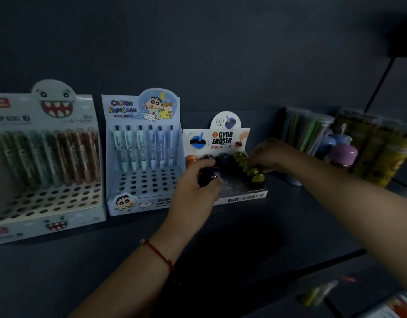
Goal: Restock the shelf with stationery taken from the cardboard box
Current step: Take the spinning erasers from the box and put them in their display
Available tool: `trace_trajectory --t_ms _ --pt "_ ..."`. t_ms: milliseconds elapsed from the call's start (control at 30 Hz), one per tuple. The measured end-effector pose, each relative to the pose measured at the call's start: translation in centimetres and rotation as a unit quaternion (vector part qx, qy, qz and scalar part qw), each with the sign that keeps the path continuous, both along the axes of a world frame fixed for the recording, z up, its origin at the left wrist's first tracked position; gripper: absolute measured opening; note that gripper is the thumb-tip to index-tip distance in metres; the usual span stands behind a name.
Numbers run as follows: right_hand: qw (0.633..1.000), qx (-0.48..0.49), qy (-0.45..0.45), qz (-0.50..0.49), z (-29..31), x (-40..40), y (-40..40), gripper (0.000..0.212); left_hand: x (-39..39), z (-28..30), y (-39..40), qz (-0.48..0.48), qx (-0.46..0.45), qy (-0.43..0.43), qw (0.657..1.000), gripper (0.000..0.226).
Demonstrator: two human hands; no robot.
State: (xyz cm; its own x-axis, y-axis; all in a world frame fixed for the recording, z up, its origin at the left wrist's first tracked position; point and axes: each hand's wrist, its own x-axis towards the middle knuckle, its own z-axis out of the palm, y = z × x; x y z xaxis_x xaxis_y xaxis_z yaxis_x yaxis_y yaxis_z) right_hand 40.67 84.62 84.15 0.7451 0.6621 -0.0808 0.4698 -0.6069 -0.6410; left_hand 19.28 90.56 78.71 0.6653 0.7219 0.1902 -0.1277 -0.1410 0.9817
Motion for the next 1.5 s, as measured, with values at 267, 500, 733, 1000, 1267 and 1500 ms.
trace_trajectory --t_ms 267,500,733,1000,1267,1500 --pt "0.971 0.219 -0.089 -0.038 -1.8 -5.7 -4.3 0.014 -0.2 0.4 -1.0 -0.015 -0.009 -0.037 0.999 0.021" --pt "0.876 0.425 0.226 0.011 -4.8 -13.4 -7.5 0.026 0.1 -0.5 -2.6 -0.02 0.022 -0.045 0.999 0.026" --pt "0.791 0.445 0.419 -0.043 -6.0 -12.7 -7.5 0.019 -0.5 -0.8 -3.2 -0.055 0.128 -0.011 0.99 0.024" --pt "0.79 0.455 0.405 -0.068 -6.8 -11.6 -7.2 0.009 -1.4 -1.4 -1.6 -0.029 0.378 0.152 0.913 0.027" --pt "0.781 0.492 0.378 -0.066 -7.0 -11.7 -6.8 0.011 -4.3 -2.5 0.3 -0.13 0.556 0.238 0.785 0.047" --pt "0.925 0.38 0.004 0.031 -3.9 -9.1 -3.6 0.018 -4.0 -2.6 0.1 -0.179 0.501 0.225 0.817 0.043"
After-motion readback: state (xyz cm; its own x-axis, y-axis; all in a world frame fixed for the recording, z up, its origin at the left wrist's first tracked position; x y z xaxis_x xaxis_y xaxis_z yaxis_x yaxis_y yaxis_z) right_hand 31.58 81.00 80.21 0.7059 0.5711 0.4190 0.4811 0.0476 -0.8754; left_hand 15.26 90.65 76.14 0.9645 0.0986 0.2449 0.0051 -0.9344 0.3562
